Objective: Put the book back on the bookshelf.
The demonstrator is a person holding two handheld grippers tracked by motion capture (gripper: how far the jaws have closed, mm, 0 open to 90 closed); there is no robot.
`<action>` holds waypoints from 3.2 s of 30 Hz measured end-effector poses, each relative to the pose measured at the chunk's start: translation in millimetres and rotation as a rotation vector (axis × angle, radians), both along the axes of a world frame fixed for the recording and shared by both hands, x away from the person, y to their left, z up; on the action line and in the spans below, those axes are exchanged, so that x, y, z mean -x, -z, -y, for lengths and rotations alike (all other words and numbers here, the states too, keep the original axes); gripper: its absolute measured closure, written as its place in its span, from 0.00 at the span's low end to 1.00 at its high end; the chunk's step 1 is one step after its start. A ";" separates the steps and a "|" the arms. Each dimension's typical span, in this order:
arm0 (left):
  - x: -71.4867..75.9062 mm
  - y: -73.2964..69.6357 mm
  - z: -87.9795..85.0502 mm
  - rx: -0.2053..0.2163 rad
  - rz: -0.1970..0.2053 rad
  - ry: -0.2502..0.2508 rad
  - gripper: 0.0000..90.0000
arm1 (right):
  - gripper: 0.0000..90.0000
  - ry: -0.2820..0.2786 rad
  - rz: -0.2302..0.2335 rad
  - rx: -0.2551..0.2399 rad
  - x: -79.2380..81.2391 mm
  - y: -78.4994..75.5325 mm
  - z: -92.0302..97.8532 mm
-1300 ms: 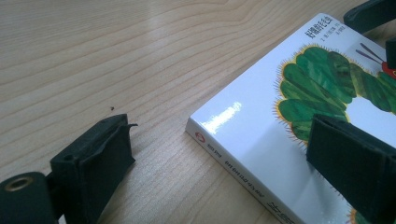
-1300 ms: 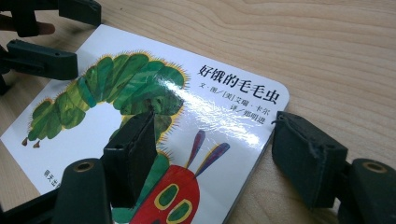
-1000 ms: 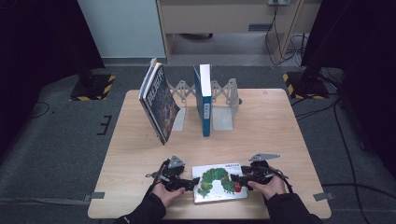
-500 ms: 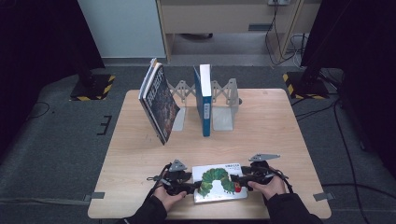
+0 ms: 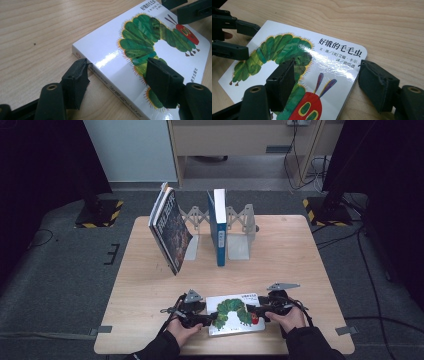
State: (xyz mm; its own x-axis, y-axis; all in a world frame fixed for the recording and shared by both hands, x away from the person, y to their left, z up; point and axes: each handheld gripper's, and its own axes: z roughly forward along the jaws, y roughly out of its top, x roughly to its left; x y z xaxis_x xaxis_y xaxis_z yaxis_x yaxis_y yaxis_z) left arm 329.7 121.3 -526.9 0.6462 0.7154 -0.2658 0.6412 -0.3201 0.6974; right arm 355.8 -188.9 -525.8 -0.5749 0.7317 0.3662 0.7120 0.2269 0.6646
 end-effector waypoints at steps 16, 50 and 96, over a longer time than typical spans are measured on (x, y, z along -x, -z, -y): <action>0.0 -0.8 -0.9 -0.020 -0.002 0.020 0.31 | 0.37 0.002 -0.001 -0.035 -0.3 -0.3 6.7; 0.4 1.4 5.2 -0.042 0.032 0.070 0.18 | 0.39 -0.024 0.072 -0.226 0.6 -29.0 -4.6; 0.4 6.0 3.0 0.010 0.028 0.113 0.02 | 0.36 0.061 0.053 -0.182 0.2 -21.2 6.6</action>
